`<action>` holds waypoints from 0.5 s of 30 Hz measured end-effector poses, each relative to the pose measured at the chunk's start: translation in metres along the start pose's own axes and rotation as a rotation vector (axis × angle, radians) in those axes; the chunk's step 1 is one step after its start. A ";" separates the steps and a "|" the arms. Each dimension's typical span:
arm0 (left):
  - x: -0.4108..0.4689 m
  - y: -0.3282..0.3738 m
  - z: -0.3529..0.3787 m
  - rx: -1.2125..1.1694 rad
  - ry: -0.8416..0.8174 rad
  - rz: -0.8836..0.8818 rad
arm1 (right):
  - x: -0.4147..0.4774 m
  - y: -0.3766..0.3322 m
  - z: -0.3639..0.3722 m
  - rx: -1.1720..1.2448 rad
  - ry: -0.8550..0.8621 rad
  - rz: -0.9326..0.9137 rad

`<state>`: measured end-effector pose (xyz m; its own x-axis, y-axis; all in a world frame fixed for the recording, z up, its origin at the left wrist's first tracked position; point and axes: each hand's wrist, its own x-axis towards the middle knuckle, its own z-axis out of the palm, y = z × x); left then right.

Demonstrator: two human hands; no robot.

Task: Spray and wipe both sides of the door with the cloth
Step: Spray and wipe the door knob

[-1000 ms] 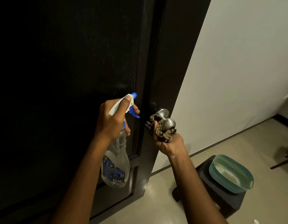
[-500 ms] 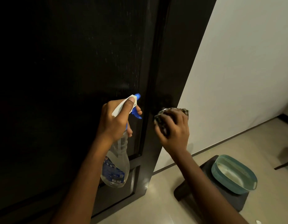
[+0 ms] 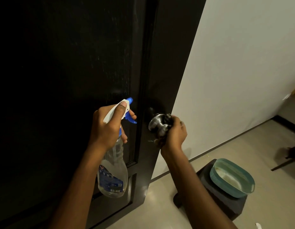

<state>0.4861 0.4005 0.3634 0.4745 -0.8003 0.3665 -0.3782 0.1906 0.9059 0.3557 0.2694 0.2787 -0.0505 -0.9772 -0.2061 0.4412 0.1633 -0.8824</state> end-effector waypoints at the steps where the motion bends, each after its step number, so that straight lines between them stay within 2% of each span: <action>1: 0.000 0.000 0.000 0.004 0.001 0.000 | -0.004 0.007 -0.004 -0.240 0.018 -0.327; 3: 0.001 0.001 0.000 0.002 -0.003 -0.004 | -0.007 0.016 -0.017 -0.758 -0.097 -1.081; 4: 0.001 0.002 0.000 -0.001 -0.006 -0.005 | 0.000 0.017 -0.026 -0.956 -0.185 -1.382; 5: 0.001 0.003 0.000 -0.005 -0.005 -0.005 | 0.009 0.016 -0.034 -1.081 -0.263 -1.586; 7: 0.001 0.005 0.001 -0.015 0.005 -0.010 | 0.024 0.014 -0.042 -1.155 -0.313 -1.755; 8: 0.001 0.005 0.001 -0.018 0.009 -0.014 | 0.025 0.014 -0.041 -1.138 -0.279 -1.745; 9: 0.000 0.006 0.001 -0.018 0.011 -0.015 | 0.024 0.015 -0.037 -1.088 -0.231 -1.660; 11: 0.000 0.005 0.001 -0.019 0.017 -0.018 | 0.009 0.016 -0.022 -0.858 -0.107 -1.288; 13: 0.000 0.005 0.002 -0.027 0.018 -0.024 | -0.002 0.011 -0.007 -0.513 0.018 -0.734; 15: 0.002 0.005 0.002 -0.033 0.008 -0.030 | 0.002 -0.006 -0.001 -0.122 0.041 -0.056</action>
<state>0.4834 0.3989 0.3677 0.4919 -0.8011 0.3410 -0.3377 0.1855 0.9228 0.3523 0.2662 0.2829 -0.1097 -0.9793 -0.1703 0.3250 0.1265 -0.9372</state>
